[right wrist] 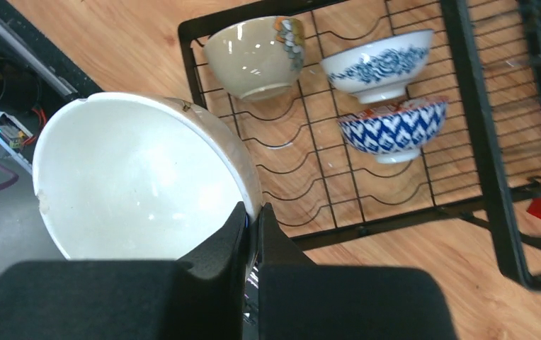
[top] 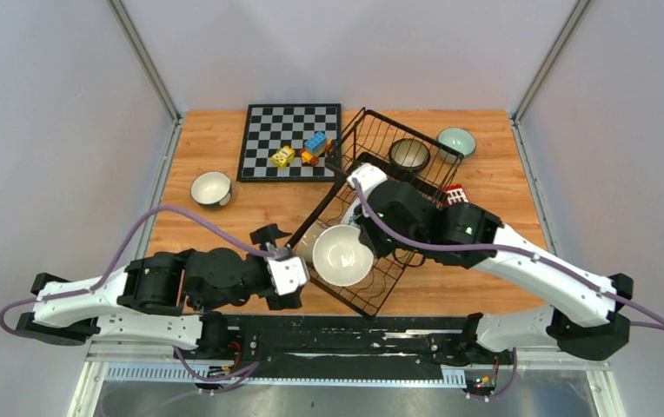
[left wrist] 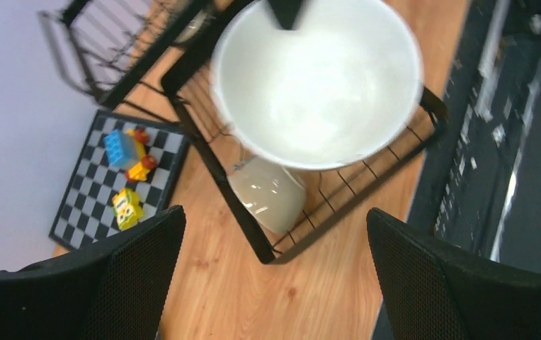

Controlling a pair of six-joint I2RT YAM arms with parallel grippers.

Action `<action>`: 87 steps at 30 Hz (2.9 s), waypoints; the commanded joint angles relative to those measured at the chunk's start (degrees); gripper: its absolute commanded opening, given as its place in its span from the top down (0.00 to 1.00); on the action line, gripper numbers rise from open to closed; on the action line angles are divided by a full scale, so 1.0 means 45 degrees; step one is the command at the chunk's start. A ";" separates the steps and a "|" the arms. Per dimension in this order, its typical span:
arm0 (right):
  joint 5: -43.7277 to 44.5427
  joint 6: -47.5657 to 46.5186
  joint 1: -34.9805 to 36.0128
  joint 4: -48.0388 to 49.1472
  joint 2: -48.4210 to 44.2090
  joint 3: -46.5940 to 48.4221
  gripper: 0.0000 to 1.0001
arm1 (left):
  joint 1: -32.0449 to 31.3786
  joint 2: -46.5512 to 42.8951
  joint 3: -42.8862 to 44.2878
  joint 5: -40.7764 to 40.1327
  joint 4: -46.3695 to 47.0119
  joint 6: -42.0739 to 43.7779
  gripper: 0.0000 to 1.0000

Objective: Unload the bowls from the dish rack
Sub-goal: Place the bowl at the center of the board.

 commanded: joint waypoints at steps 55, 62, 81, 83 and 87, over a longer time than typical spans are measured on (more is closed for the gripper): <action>0.2092 0.3217 -0.0207 0.2336 0.0751 -0.0814 1.00 | 0.2138 0.4349 0.0508 -0.6423 -0.2604 -2.1926 0.65; 0.2013 0.3265 -0.0201 0.2356 0.0754 -0.0751 1.00 | 0.2312 0.4289 0.0140 -0.6056 -0.2351 -2.1885 0.80; 0.1330 0.3033 -0.0209 0.2640 0.0834 -0.0750 1.00 | 0.2420 0.4058 -0.0182 -0.5756 -0.1637 -2.1344 1.00; 0.1153 0.2911 -0.0200 0.2693 0.0815 -0.0728 0.99 | 0.2439 0.3911 -0.0271 -0.5785 -0.1467 -2.1101 1.00; -0.0066 0.2123 -0.0216 0.2866 0.0880 -0.0452 0.49 | 0.2591 0.3347 -0.0449 -0.6100 -0.0939 -2.0052 1.00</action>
